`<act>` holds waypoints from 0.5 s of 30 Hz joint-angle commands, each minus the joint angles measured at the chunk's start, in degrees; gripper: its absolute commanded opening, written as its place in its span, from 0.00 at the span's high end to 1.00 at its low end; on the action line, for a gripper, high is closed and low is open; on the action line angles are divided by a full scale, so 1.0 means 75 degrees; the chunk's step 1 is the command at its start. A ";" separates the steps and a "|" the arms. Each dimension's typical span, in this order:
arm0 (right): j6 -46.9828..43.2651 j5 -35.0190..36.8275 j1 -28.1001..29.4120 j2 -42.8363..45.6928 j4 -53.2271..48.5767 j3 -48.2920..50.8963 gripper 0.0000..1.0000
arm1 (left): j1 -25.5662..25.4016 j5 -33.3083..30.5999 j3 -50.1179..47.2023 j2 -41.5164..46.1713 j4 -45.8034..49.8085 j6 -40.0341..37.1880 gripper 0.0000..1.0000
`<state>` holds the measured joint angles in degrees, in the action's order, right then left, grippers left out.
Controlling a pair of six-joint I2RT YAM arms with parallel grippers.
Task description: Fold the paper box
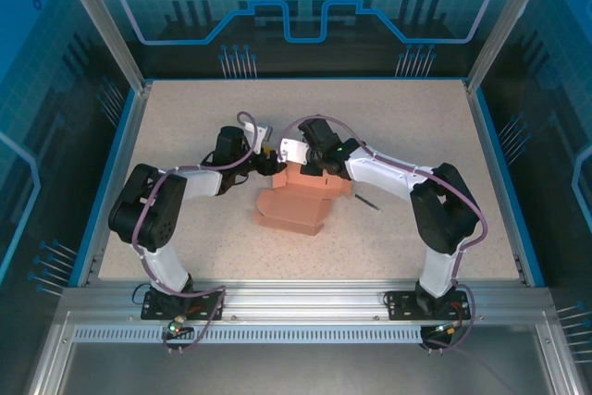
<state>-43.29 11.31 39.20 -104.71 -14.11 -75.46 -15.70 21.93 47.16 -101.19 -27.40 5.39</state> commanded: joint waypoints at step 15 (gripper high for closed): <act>0.0332 -0.0399 -0.0188 0.0380 0.0030 0.0052 1.00 | -0.0036 -0.0155 -0.0501 0.0234 0.0073 -0.0126 0.30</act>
<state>-42.00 10.52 38.68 -104.60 -14.11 -75.44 -15.86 21.69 44.05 -99.53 -27.29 5.54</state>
